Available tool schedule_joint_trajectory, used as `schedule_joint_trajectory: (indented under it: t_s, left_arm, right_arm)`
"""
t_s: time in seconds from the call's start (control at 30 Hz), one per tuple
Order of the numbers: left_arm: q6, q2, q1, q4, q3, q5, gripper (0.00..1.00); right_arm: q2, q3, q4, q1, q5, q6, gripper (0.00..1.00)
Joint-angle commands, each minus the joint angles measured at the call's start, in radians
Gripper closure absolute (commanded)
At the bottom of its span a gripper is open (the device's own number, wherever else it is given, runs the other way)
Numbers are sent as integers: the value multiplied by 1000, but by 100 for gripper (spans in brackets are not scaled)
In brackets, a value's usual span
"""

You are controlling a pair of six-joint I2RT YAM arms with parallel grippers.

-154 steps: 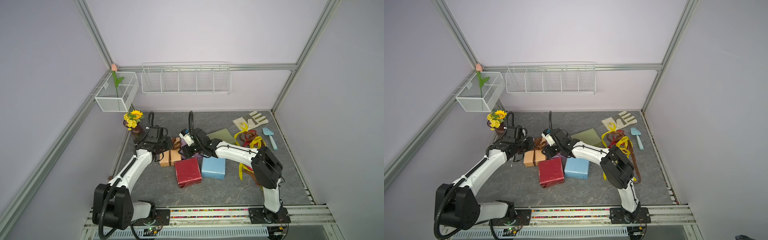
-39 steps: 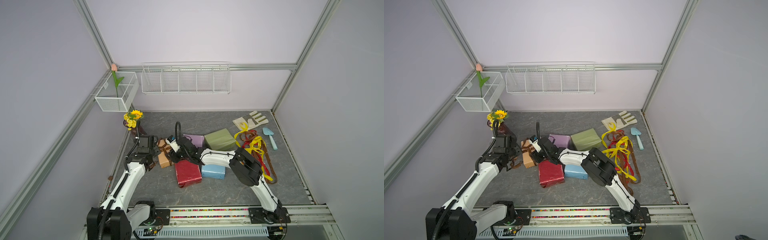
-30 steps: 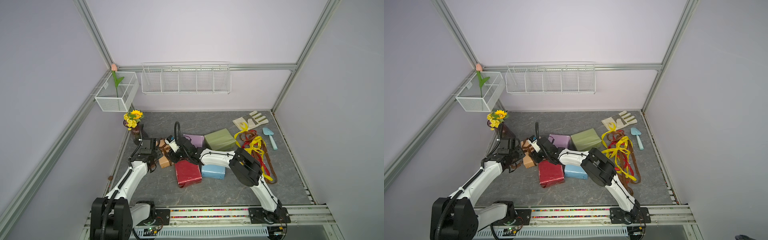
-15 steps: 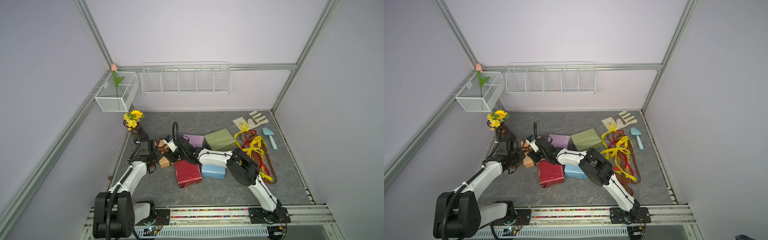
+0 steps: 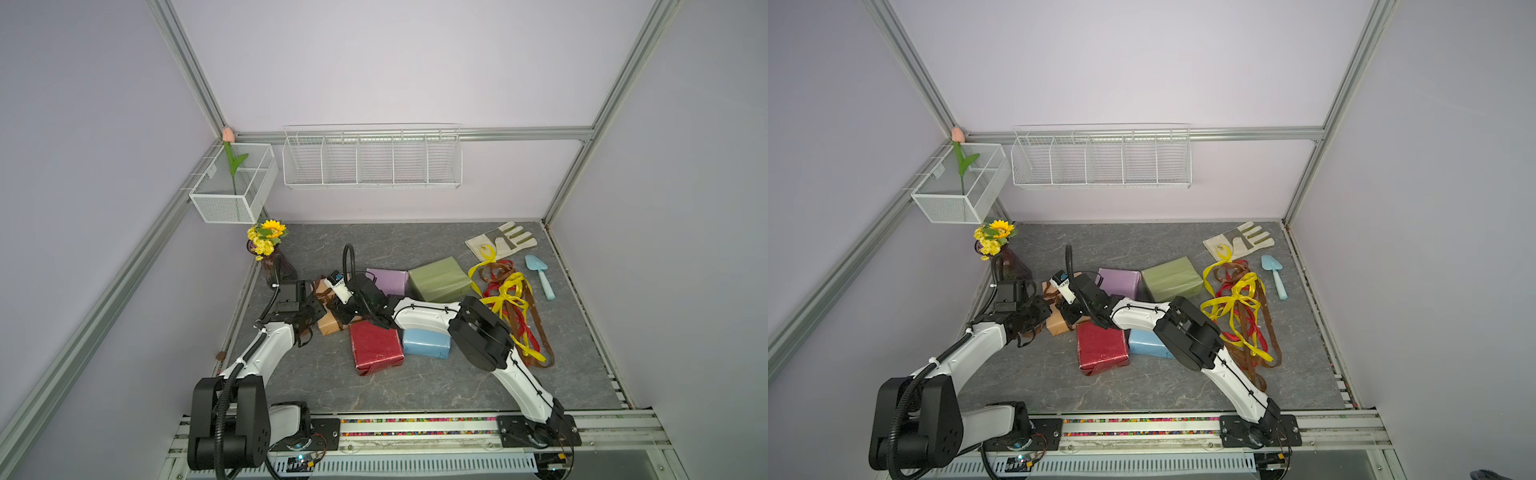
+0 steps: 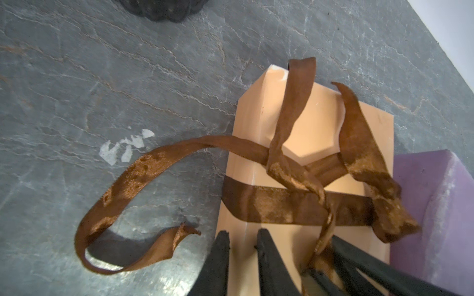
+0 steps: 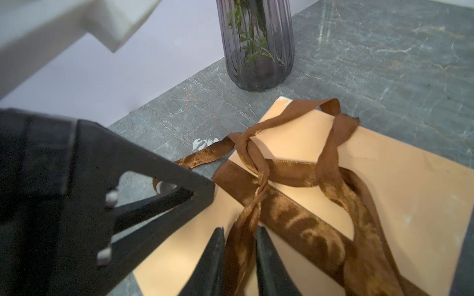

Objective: Untie the ribbon bows on the gift boxes
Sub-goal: Untie the ribbon from the gift box.

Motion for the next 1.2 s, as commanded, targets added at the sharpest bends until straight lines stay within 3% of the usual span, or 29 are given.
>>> schedule_joint_trajectory:
  t_s: [0.0, 0.2, 0.43, 0.7, 0.93, 1.17]
  left_arm:
    - [10, 21, 11, -14, -31, 5, 78]
    - [12, 17, 15, -18, -31, -8, 78]
    - [25, 19, 19, -26, -22, -12, 78]
    - [23, 34, 20, -24, -17, -8, 78]
    - [33, 47, 22, -43, 3, -2, 78]
    - [39, 84, 21, -63, 30, 26, 80]
  right_arm:
    - [-27, -65, 9, -2, -20, 7, 83]
    - [-123, -143, 49, -16, -72, 16, 93]
    - [-332, -260, 26, -16, -125, -55, 93]
    - [-522, -472, 30, -3, -89, -73, 93]
    - [-596, -608, -33, 37, -25, -83, 87]
    - [-617, -640, -64, 40, 10, -82, 83]
